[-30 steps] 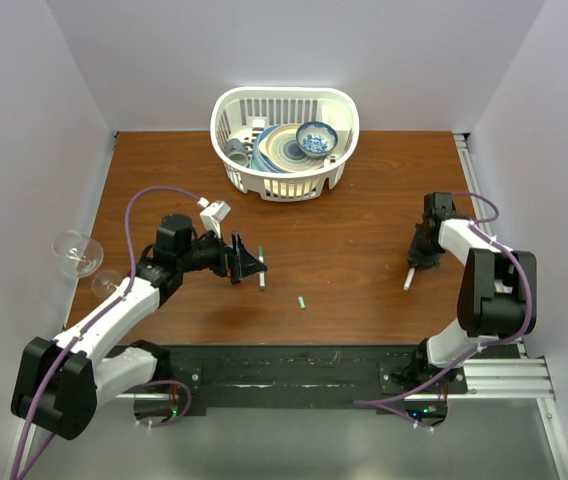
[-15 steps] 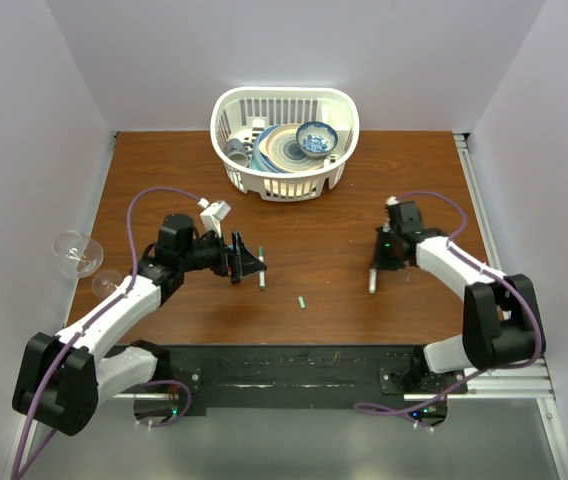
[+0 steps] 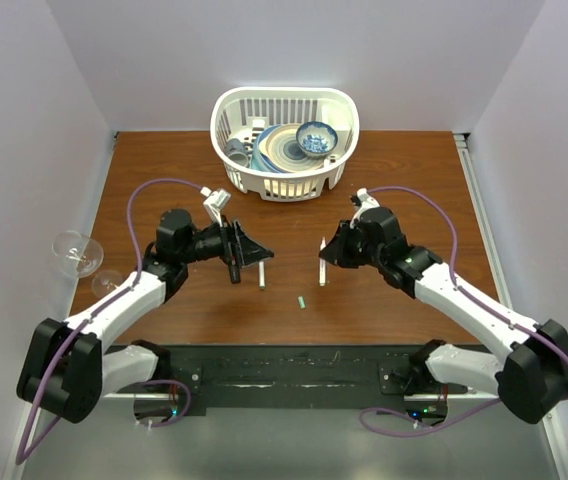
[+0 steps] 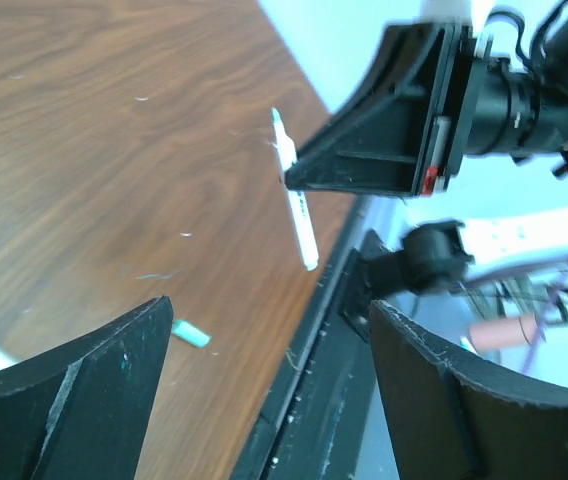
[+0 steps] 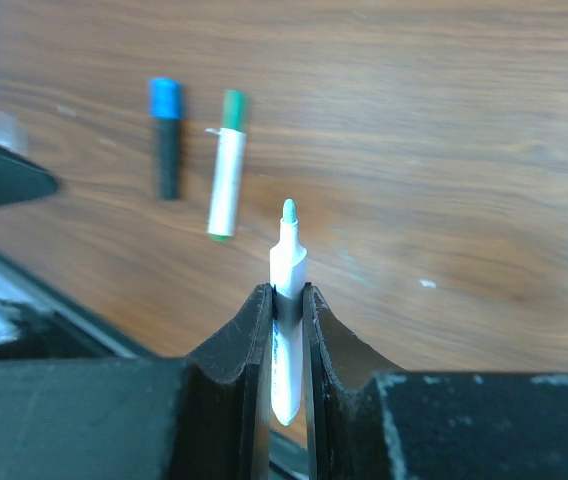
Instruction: Insert the pens into the pen caps
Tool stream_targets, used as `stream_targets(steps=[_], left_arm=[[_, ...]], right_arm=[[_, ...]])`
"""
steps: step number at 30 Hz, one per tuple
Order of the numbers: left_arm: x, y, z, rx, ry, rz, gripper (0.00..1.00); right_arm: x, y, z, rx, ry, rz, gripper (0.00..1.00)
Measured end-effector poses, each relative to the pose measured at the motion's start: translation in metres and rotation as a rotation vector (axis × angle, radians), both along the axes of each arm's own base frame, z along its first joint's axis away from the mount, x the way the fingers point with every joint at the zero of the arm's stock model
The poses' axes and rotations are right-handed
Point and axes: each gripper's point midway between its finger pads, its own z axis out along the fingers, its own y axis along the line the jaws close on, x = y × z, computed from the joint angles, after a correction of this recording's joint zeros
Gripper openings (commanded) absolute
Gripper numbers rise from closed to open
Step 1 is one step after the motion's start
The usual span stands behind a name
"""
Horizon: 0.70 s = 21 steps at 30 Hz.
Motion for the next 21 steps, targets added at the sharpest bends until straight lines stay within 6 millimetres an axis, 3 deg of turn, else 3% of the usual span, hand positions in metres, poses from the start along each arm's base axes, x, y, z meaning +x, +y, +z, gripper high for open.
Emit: stream_targets(steps=[7, 14, 21], left_arm=[[-0.022, -0.016, 0.012, -0.141, 0.012, -0.136, 0.79], [-0.037, -0.027, 0.022, -0.182, -0.001, -0.217, 0.71], [-0.044, -0.029, 0.024, -0.187, -0.006, -0.249, 0.7]], right_arm=[[-0.011, 0.04, 0.048, 0.206, -0.064, 0.02, 0.02], [-0.032, 0.076, 0.059, 0.271, -0.062, 0.084, 0.02], [-0.034, 0.089, 0.076, 0.31, -0.089, 0.09, 0.02]])
